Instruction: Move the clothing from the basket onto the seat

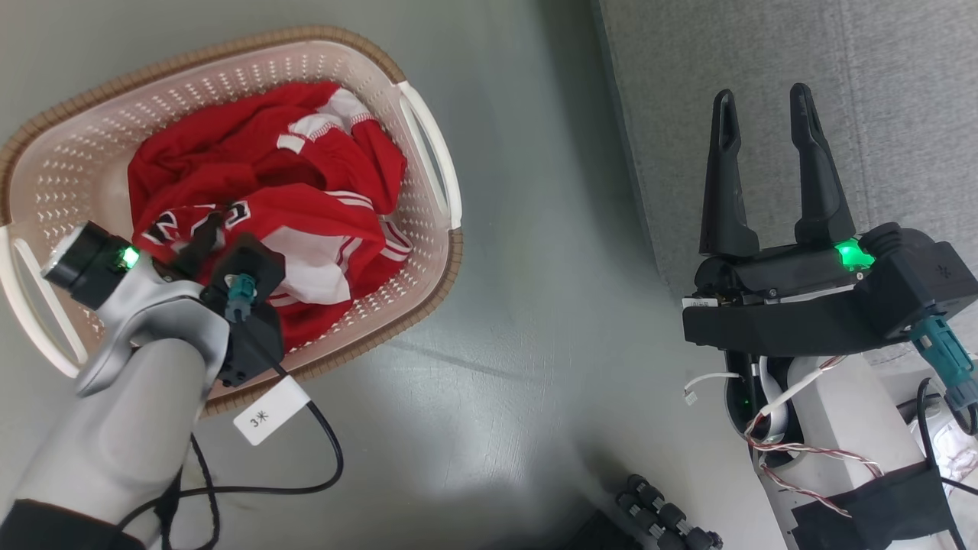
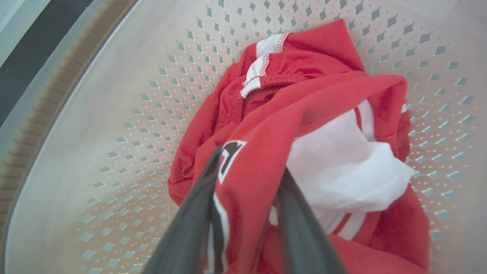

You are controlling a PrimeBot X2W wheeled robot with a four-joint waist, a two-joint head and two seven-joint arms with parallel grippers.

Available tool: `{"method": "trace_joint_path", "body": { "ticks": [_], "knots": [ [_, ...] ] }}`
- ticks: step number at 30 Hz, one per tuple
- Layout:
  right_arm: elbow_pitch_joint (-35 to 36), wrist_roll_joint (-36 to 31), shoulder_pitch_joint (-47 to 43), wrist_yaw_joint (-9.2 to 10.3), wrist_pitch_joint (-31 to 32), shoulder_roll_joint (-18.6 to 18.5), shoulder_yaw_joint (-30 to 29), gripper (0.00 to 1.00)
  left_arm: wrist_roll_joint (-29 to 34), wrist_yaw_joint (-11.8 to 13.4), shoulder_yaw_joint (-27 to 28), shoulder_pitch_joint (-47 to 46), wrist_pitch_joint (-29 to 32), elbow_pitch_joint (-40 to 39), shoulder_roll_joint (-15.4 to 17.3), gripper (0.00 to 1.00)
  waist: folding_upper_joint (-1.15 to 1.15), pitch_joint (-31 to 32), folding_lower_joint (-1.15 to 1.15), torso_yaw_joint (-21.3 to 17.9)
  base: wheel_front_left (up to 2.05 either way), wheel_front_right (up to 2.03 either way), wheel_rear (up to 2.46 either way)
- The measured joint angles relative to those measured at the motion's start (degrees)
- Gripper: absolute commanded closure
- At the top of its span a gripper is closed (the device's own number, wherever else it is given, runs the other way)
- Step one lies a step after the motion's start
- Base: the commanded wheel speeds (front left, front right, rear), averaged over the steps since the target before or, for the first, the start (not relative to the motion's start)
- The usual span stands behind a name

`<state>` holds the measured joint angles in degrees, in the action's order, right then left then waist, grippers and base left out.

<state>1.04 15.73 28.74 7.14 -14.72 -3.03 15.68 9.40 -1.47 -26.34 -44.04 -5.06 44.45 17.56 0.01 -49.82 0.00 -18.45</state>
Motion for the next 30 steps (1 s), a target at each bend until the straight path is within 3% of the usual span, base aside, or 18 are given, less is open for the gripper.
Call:
{"method": "trace_joint_path", "body": {
  "ticks": [9, 23, 30],
  "knots": [
    [-2.29, 1.15, 0.13, 0.00, 0.00, 0.01, -0.35, 0.00, -3.57, 0.40, 2.23, 0.30, -1.82, 1.55, -4.52, 1.00, 0.00, 2.81, 0.00, 0.23, 0.00, 0.00, 0.00],
    [-9.01, -0.24, -2.14, -0.01, 0.00, 0.02, -0.69, 0.00, -12.33, -2.18, 5.49, 2.32, -7.47, 0.81, -11.72, 1.00, -0.02, 11.47, -0.01, 2.86, 0.00, 0.00, 0.00],
    [-12.58, -1.09, -3.85, -0.59, 0.00, -0.53, -0.76, 0.00, -13.32, -4.19, 4.25, 1.84, -8.17, -0.94, -13.02, 1.00, -0.02, 16.79, -0.01, 5.62, 0.00, 0.00, 0.00]
  ]
}}
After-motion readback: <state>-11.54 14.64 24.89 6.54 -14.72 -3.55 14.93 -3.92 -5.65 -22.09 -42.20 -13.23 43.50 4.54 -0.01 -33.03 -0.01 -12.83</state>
